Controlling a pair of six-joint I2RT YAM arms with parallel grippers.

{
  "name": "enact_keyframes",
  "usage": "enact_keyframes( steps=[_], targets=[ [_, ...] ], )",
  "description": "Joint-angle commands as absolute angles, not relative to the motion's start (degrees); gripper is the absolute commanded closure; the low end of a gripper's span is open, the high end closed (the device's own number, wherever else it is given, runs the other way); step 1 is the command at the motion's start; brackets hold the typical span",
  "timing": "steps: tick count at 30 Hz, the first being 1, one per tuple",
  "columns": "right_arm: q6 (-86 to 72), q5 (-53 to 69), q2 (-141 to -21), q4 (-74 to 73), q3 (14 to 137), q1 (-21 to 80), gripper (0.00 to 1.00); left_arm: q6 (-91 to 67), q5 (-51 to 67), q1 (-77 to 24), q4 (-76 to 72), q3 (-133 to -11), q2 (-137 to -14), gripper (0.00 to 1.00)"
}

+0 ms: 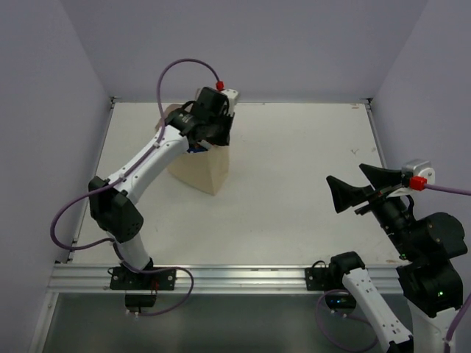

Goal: Take the snacks out of the paper bag

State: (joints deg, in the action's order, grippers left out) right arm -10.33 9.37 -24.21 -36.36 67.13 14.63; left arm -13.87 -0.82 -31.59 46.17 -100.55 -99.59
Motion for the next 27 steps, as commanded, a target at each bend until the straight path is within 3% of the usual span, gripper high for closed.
enact_keyframes(
  steps=[1, 6, 9, 16, 20, 27],
  targets=[
    [-9.7, 7.6, -23.6, -35.1, 67.1, 14.9, 0.01, -17.6, 2.4, -40.2, 46.0, -105.1, -100.4, 0.91],
    [-9.4, 8.3, -23.7, -35.2, 66.7, 14.9, 0.01, -19.3, 0.9, -48.5, 45.6, -104.2, -101.2, 0.85],
    [-8.5, 9.5, -24.7, -34.5, 66.2, 14.9, 0.01, -19.8, 1.0, -51.5, 45.7, -103.3, -101.1, 0.74],
    [-9.3, 12.7, -35.4, -38.2, 71.9, 14.9, 0.01, -20.3, -2.5, -52.1, 46.5, -105.6, -97.8, 0.24],
    [-11.9, 14.3, -43.7, -40.4, 77.2, 14.9, 0.01, -19.2, -5.1, -51.9, 47.7, -110.7, -97.2, 0.01],
    [-17.2, 15.9, -56.0, -40.3, 81.9, 16.0, 0.01, -18.6, -6.4, -48.5, 47.5, -117.7, -95.5, 0.00]
  ],
)
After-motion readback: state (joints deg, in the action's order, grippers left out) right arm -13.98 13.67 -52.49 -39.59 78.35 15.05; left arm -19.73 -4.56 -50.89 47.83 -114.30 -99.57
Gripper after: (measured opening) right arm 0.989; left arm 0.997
